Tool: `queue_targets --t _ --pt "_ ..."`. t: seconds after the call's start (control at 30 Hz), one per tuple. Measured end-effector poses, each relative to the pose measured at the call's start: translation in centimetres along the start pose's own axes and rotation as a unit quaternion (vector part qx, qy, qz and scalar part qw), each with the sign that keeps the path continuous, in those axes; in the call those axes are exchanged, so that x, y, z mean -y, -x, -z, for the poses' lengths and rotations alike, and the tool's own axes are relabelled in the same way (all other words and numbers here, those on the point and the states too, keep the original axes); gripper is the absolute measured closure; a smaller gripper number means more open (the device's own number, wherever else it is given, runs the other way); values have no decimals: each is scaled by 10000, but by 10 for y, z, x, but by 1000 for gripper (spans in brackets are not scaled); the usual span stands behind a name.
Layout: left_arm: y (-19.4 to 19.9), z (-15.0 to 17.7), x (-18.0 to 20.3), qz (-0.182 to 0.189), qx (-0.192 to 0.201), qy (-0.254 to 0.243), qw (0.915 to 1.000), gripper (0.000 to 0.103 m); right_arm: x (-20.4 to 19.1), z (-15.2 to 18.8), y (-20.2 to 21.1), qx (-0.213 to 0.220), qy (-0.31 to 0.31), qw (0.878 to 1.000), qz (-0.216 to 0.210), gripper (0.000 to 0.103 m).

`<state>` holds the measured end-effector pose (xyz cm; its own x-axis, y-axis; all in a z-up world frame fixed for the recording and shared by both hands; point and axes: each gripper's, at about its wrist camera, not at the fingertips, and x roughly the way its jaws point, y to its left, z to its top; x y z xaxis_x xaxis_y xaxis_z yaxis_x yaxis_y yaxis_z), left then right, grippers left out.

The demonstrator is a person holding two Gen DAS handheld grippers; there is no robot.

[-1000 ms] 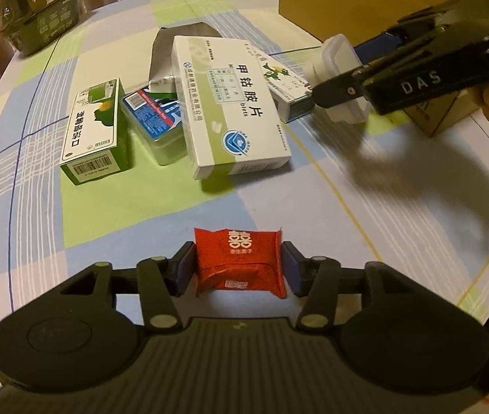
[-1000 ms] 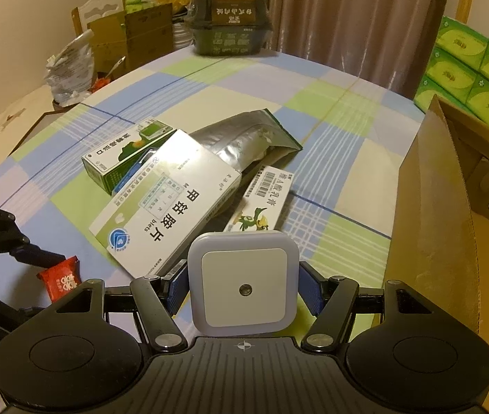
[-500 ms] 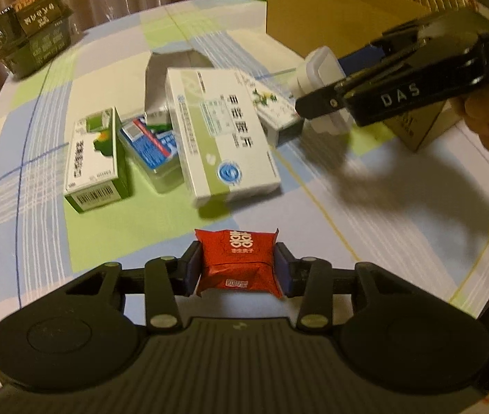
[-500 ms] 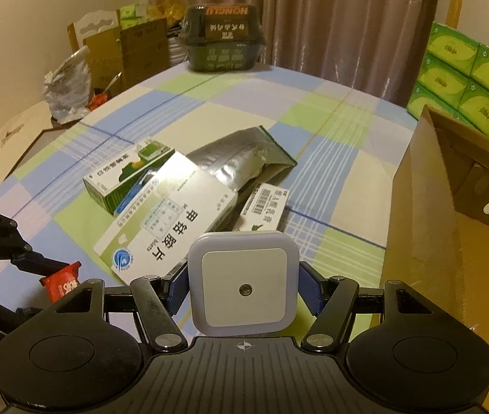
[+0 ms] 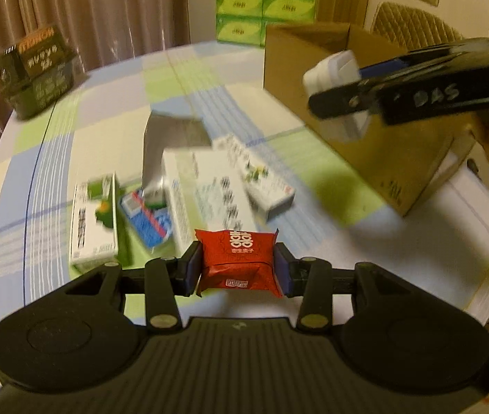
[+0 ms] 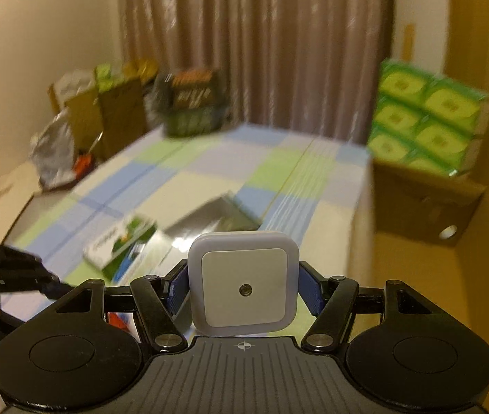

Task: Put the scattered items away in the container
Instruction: 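Carry the night light and red packet into the box and release both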

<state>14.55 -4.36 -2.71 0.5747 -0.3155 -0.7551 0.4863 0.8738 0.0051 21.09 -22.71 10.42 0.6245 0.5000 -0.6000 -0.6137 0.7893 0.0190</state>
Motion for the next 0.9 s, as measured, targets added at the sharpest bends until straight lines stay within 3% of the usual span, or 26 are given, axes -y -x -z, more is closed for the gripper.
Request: queue_targets --t 0.2,0.33,0.47,0.63,0.9 --pt "7 -41 22 165 456 8 9988 65 46 -14 47 657 -530 9932 799 41" --pt "8 -67 47 367 732 -86 9966 65 81 -9 68 780 -992 9836 1289 41" --pt "1 -79 69 512 770 -200 9955 65 102 2 87 812 -1280 9751 1620 41" --pt "-11 -89 94 679 735 -251 9947 65 117 12 108 878 -1401 9686 1858 41" --pt "-21 -120 131 913 1016 -309 9901 65 130 23 115 779 -1599 9635 2003 41"
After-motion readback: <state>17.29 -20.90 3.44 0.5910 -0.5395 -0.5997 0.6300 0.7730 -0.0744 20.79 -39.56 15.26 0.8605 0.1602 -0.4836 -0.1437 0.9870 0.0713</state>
